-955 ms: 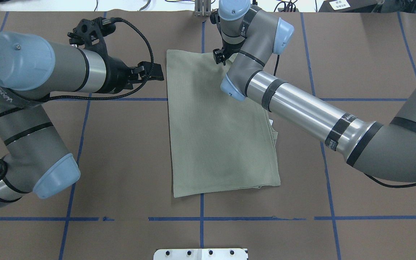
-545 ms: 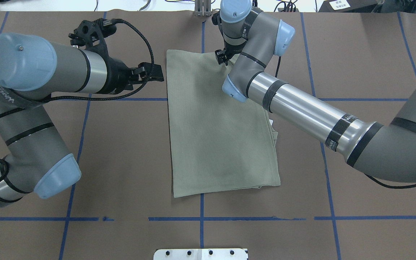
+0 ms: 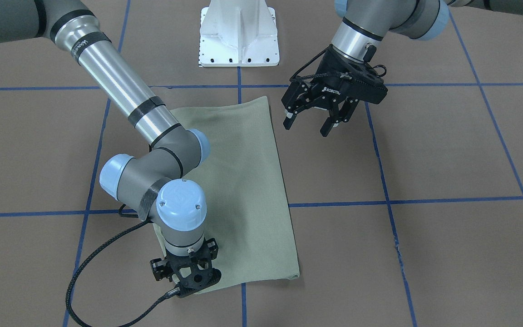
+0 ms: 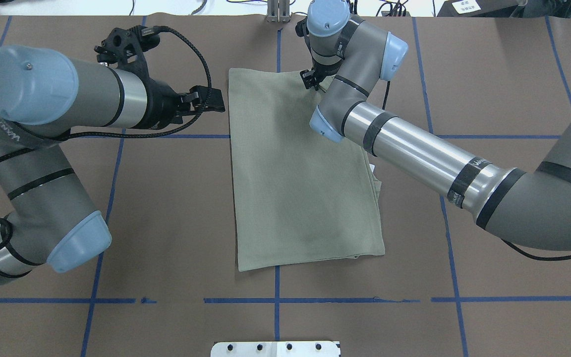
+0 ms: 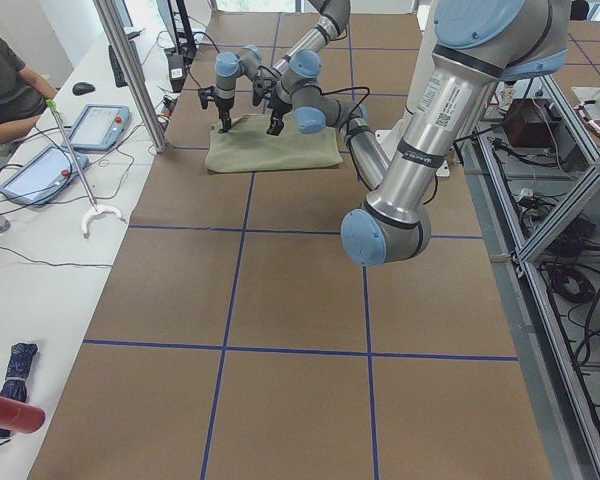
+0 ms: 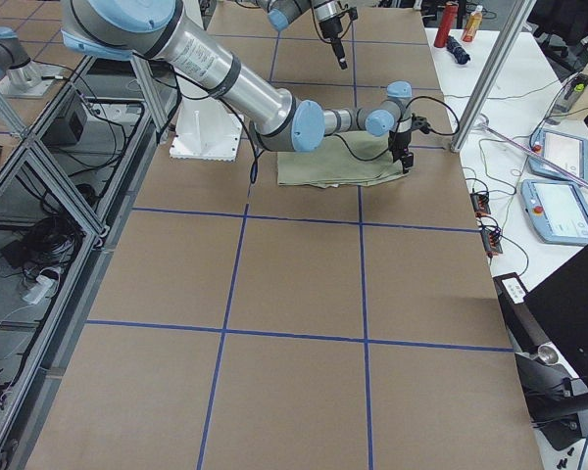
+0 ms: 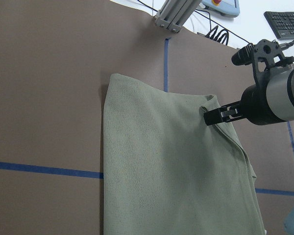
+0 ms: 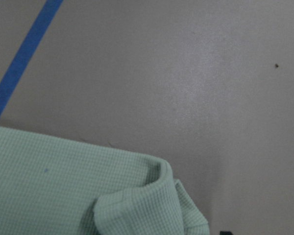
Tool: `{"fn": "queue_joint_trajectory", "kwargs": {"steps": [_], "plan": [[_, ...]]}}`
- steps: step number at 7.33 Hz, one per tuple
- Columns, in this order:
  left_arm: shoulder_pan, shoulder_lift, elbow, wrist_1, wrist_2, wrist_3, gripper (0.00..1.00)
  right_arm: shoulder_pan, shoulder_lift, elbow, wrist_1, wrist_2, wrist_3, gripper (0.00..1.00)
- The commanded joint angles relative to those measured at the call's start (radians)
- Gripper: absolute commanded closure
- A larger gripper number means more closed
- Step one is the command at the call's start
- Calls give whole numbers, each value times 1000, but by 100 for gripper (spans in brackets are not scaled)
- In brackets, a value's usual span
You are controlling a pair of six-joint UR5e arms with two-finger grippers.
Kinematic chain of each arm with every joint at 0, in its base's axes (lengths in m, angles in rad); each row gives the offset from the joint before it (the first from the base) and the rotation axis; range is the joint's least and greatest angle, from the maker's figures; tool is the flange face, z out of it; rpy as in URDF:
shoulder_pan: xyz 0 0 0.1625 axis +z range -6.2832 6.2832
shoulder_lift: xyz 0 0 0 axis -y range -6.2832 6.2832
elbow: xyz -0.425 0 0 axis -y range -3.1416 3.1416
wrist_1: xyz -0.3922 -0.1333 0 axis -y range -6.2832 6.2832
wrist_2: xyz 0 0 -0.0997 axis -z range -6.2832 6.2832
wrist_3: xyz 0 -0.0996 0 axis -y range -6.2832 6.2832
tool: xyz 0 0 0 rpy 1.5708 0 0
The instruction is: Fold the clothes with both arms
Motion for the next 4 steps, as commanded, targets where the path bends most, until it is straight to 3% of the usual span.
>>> {"fn": "queue_joint_trajectory", "kwargs": {"steps": [1,4], "plan": [[1,0,1,0,0,0,0,21,-1,0,2,0,-2,27],[4,-5,3,0,0,0,0,60,-37,0,2,5,-37,29]]}}
